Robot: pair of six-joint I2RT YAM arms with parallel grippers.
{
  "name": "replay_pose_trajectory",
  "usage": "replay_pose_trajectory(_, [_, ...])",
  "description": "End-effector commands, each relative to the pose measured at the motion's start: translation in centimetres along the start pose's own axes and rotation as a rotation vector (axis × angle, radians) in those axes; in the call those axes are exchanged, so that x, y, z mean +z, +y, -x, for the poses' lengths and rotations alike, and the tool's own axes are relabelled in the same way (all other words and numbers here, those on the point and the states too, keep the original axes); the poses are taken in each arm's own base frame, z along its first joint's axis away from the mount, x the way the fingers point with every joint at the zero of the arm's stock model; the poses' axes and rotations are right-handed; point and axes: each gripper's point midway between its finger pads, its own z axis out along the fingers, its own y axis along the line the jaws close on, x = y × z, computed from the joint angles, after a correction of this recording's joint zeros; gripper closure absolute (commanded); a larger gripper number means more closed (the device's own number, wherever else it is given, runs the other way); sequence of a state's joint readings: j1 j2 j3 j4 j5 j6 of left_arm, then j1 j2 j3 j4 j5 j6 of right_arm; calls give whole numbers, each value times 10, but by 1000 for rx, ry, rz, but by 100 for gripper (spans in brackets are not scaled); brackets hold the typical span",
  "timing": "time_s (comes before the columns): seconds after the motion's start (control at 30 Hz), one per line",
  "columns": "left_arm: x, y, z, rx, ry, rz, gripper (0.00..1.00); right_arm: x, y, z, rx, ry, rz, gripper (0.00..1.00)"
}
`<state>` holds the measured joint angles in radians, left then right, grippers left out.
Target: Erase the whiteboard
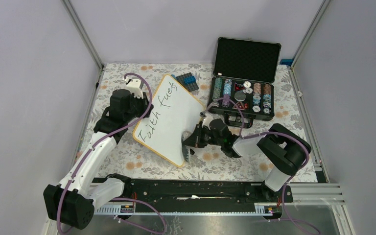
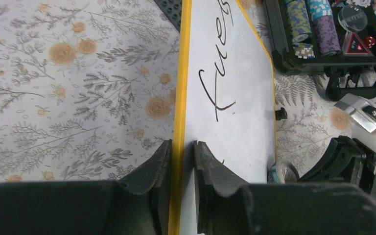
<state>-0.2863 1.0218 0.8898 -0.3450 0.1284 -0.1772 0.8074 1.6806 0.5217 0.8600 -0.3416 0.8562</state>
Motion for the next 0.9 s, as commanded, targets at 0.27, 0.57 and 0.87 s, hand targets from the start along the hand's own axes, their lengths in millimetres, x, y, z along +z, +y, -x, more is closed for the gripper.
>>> replay_pose_trajectory(0.27, [0, -14, -19, 2, 70, -60, 100, 35, 108, 27, -173, -24, 211, 100])
replay_pose_trajectory(0.57, [-1, -15, -18, 3, 66, -62, 100, 17, -35, 21, 32, -23, -40, 100])
replay_pose_trajectory(0.87, [-1, -15, -19, 3, 68, -65, 100, 34, -1, 51, -117, -6, -61, 100])
